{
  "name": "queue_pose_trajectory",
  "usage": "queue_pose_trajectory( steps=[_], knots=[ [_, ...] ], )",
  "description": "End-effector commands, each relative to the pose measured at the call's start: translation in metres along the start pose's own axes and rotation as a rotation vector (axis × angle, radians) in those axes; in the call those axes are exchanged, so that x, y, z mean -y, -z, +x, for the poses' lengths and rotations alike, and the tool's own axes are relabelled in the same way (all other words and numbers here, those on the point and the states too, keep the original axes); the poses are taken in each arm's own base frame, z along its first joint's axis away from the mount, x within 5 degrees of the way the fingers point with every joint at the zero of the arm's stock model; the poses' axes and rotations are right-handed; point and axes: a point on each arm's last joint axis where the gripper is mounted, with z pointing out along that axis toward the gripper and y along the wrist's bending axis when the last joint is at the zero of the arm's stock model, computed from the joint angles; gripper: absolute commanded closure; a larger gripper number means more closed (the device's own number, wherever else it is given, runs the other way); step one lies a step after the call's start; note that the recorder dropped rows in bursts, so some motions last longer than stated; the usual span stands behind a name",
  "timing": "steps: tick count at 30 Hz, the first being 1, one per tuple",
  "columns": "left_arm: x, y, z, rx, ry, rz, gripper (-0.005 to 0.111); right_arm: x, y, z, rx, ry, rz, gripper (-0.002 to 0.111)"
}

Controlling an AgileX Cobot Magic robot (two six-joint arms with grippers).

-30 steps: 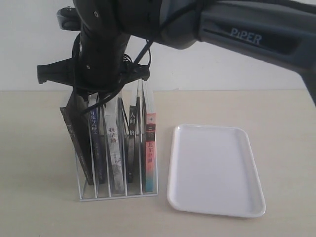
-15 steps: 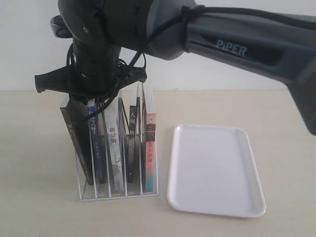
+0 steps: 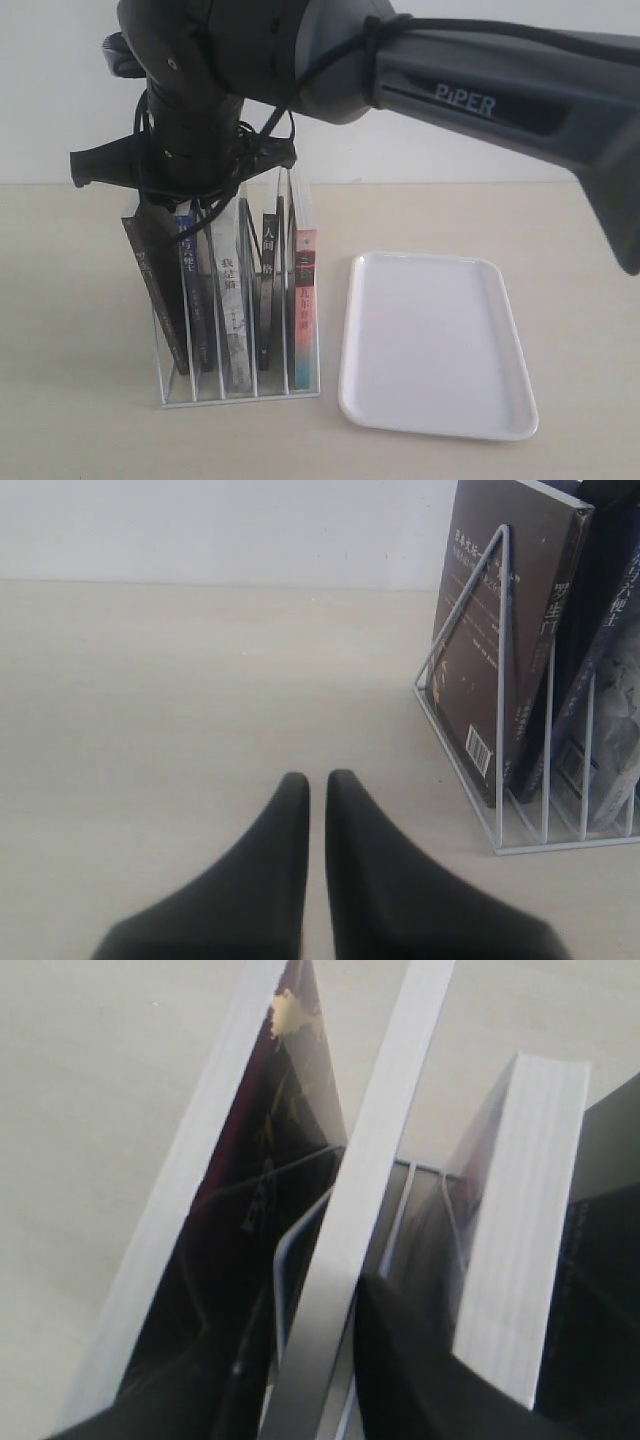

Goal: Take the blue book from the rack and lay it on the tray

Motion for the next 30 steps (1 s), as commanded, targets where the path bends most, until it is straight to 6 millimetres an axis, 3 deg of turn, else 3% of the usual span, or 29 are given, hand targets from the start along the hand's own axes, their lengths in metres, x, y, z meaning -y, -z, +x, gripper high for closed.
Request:
queue_pose_trajectory(
  steps=[1,28,30],
  knots=[
    [-0.0004,-0.0001,0.0010,0.001,0.007,-0.005,0.101,-0.0002,-0.0010,0.0006,-0.001,-0.002,0.004,0.080],
    [-0.0004,-0.0001,0.0010,0.001,0.007,-0.005,0.101,-0.0018,-0.0080,0.0039,-0.019,-0.005,-0.002,0.080],
    [-0.0004,-0.0001,0.0010,0.001,0.007,-0.005,0.101,-0.0017,-0.0080,0.0040,-0.020,0.001,-0.001,0.090]
  ],
)
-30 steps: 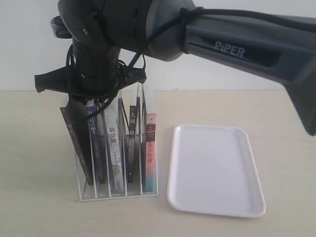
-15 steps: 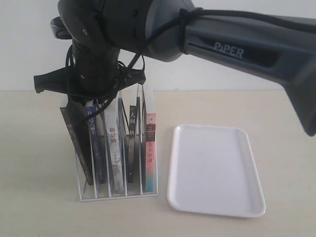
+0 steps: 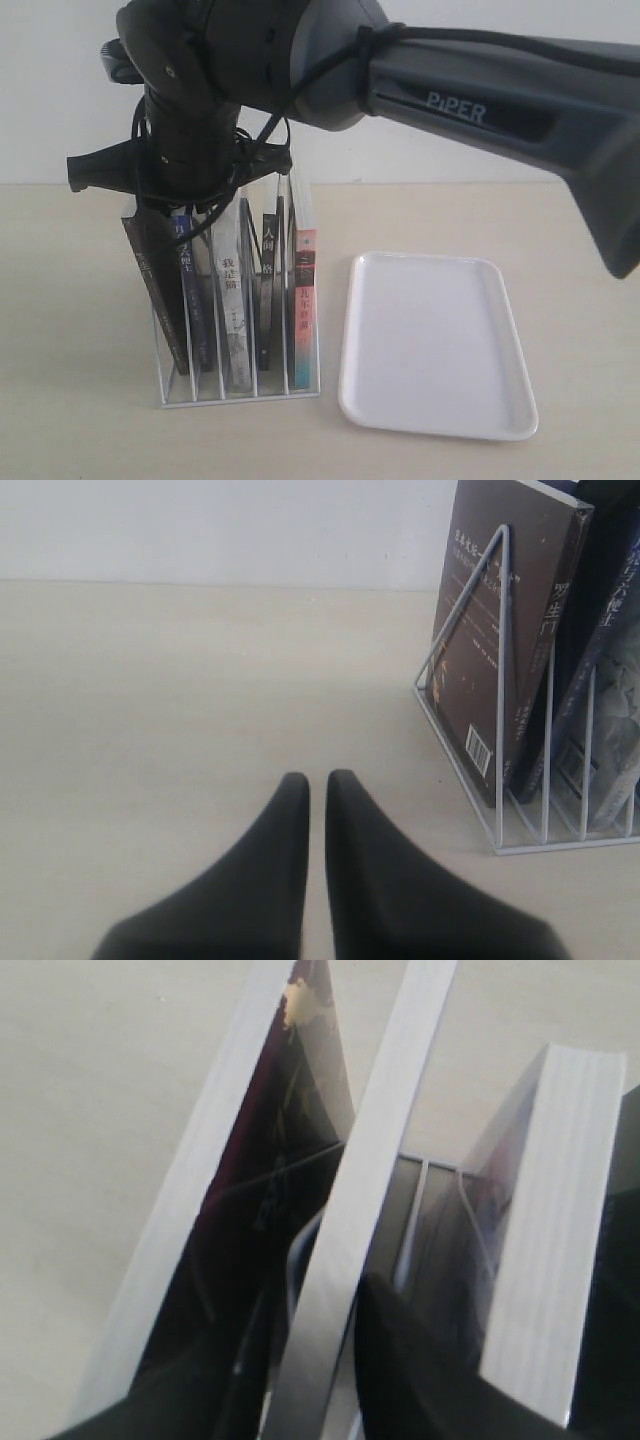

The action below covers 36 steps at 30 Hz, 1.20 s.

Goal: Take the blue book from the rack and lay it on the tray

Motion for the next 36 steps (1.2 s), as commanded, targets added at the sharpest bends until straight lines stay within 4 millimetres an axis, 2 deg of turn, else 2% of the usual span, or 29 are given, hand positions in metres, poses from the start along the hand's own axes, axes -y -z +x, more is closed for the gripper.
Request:
queue_pose_trajectory(
  steps=[1,2,6,14,36],
  knots=[
    [0.000,0.000,0.001,0.001,0.007,-0.005,0.101,0.001,-0.002,0.001,-0.012,0.012,0.008,0.098],
    [0.000,0.000,0.001,0.001,0.007,-0.005,0.101,0.001,-0.002,0.001,-0.012,0.021,0.008,0.108],
    [0.000,0.000,0.001,0.001,0.007,-0.005,0.101,0.001,-0.002,0.001,-0.011,0.020,0.006,0.108],
    [0.000,0.000,0.001,0.001,0.007,-0.005,0.101,0.003,0.023,-0.009,0.038,0.030,-0.008,0.108],
    [0.000,0.000,0.001,0.001,0.007,-0.005,0.101,0.017,0.131,-0.037,0.259,0.059,-0.080,0.108]
  ],
)
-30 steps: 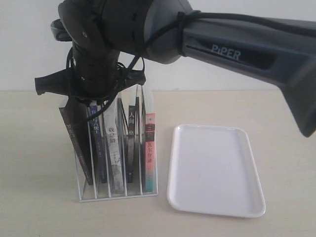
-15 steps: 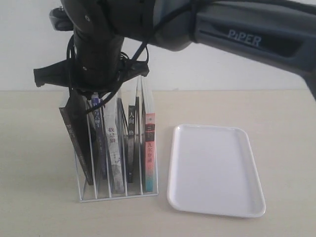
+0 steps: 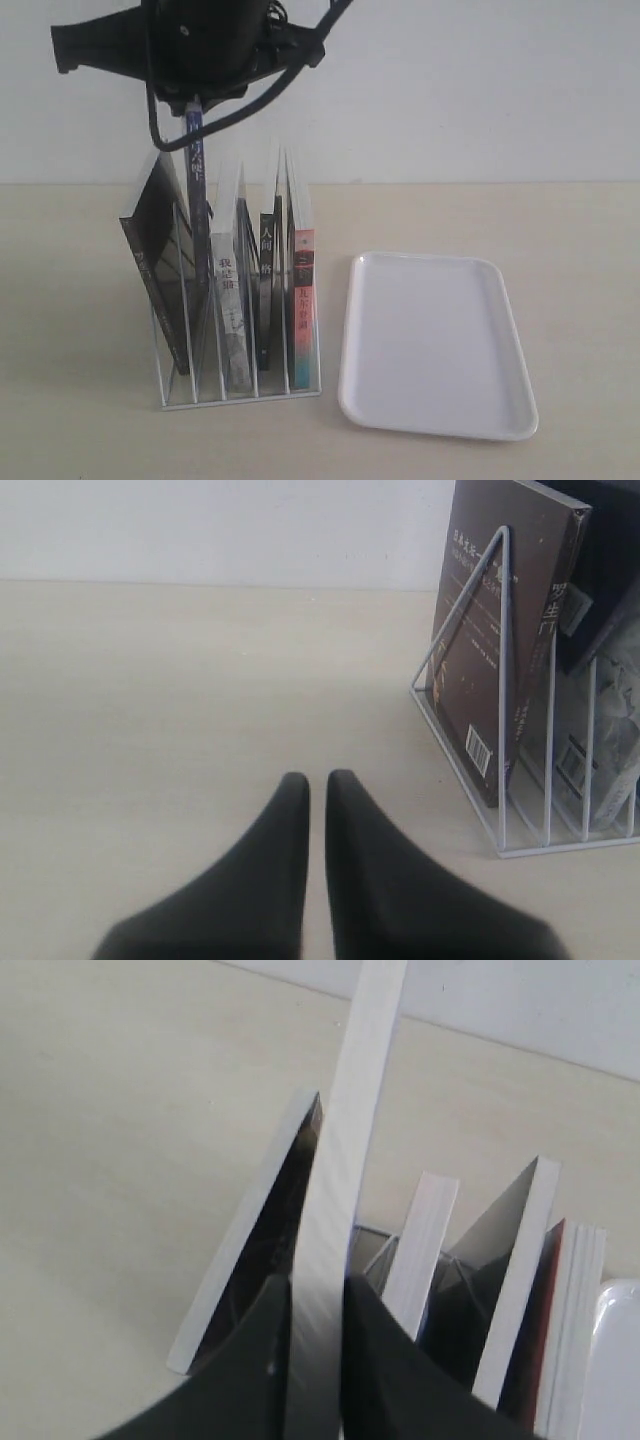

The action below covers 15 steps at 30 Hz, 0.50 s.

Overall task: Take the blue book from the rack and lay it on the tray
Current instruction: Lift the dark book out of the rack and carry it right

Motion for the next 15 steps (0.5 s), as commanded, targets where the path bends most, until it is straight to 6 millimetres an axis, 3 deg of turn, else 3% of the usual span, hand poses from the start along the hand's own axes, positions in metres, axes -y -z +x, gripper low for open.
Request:
queue_pose_trajectory(
  steps=[1,15],
  knots=[
    [0.000,0.000,0.001,0.001,0.007,-0.005,0.101,0.004,0.034,-0.016,0.105,0.010,-0.030,0.108],
    [0.000,0.000,0.001,0.001,0.007,-0.005,0.101,0.015,0.096,-0.030,0.215,0.017,-0.070,0.108]
  ],
)
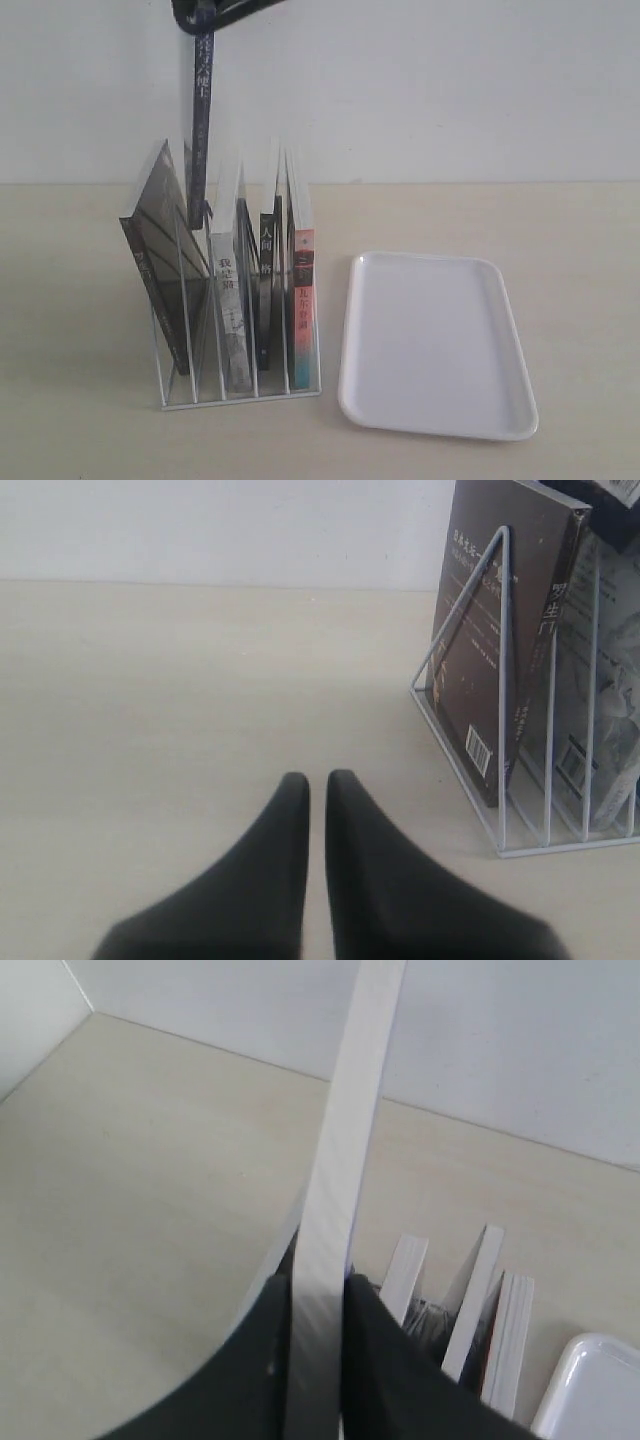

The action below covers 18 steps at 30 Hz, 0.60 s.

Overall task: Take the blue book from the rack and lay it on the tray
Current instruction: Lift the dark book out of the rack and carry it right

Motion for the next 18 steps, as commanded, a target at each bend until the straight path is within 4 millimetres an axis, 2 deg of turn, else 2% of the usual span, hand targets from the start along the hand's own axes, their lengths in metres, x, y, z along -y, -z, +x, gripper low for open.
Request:
queue_pose_trajectory(
  steps=[1,13,18],
  knots=[
    [0.000,0.000,0.001,0.001,0.007,-0.005,0.101,0.004,0.030,-0.014,0.093,0.018,-0.024,0.108],
    [0.000,0.000,0.001,0.001,0.007,-0.005,0.101,0.016,0.086,-0.026,0.181,0.034,-0.034,0.108],
    [0.000,0.000,0.001,0.001,0.007,-0.005,0.101,0.032,0.112,-0.028,0.198,0.086,0.064,0.108]
  ],
)
